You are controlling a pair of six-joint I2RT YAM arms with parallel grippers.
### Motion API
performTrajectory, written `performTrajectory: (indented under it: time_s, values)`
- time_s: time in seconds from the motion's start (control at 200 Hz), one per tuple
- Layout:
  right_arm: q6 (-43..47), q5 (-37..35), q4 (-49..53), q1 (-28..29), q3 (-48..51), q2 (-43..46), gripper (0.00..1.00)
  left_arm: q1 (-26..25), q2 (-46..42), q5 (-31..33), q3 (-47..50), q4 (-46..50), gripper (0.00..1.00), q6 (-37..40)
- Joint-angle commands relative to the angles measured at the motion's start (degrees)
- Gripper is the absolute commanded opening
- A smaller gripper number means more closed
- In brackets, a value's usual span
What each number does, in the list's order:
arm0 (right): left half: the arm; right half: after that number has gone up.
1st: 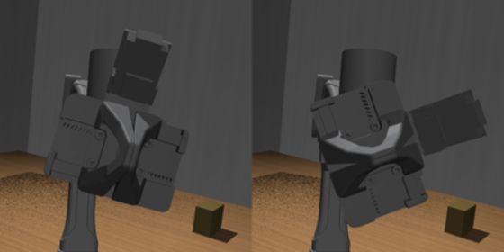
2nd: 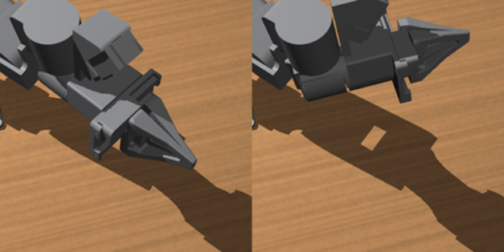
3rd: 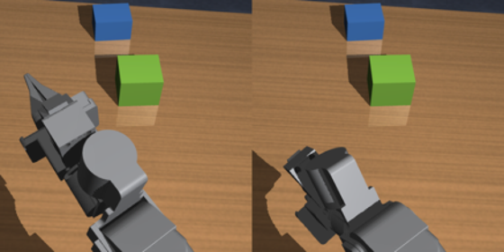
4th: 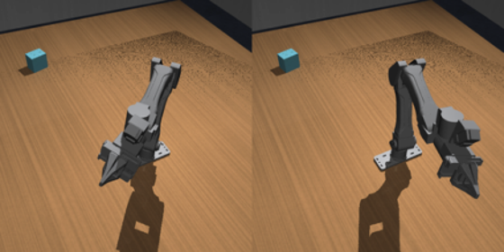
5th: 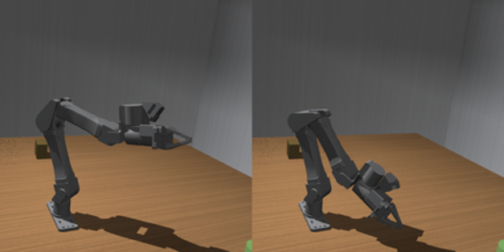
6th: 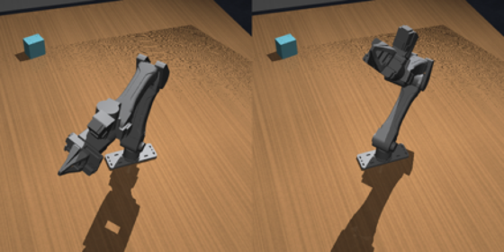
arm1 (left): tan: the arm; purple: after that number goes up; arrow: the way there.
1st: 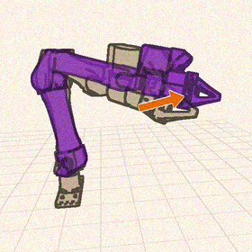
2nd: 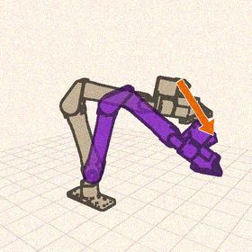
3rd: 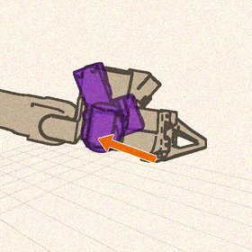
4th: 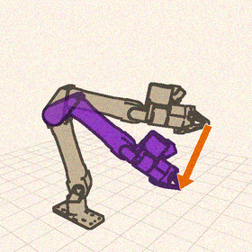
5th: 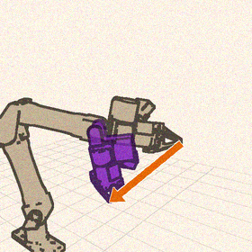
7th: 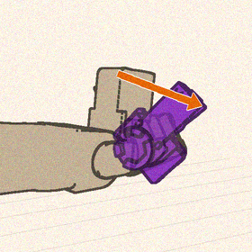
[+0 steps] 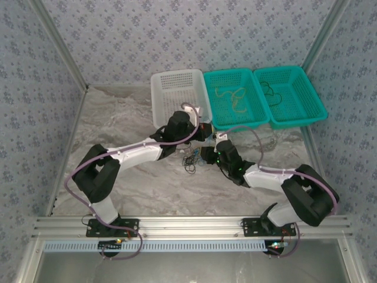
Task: Untangle the cables
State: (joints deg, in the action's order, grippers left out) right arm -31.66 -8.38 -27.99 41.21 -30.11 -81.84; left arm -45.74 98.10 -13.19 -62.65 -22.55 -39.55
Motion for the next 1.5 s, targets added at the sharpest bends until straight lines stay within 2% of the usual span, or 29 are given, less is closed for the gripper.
performTrajectory:
  time_s: [0.0, 0.165, 0.395, 0.785, 1.069, 1.229, 1.494]
  values:
    - [-1.0, -9.9, -4.3, 2.0, -3.1, -2.4, 0.27, 0.1, -4.0, -0.7, 2.2, -6.6, 0.0, -0.4]
    - [-3.3, -14.3, -4.6, 3.3, -5.6, -7.2, 0.28, 0.0, -4.4, -2.9, 2.7, -8.2, 0.0, -0.5]
    - [-3.8, -15.2, -5.4, 3.7, -7.9, -13.2, 0.27, 0.2, -7.1, -2.2, 4.5, -10.1, 0.0, 0.3]
    - [-3.7, -13.9, -0.9, 3.7, -9.4, -20.6, 0.28, 3.6, -12.0, -1.9, 3.4, -6.4, 0.0, 1.9]
    - [-3.4, -11.8, 3.5, 3.8, -8.4, -22.3, 0.28, 5.7, -14.4, -2.0, -2.4, 0.9, 0.0, 9.8]
    - [-6.0, -13.4, 6.8, 3.6, -8.1, -21.7, 0.28, 6.0, -14.0, 4.4, -7.2, 7.0, 0.0, 18.3]
    - [-6.9, -14.4, 9.9, 3.6, -7.7, -21.1, 0.27, 8.0, -12.4, 12.9, -15.0, 9.2, 0.0, 24.3]
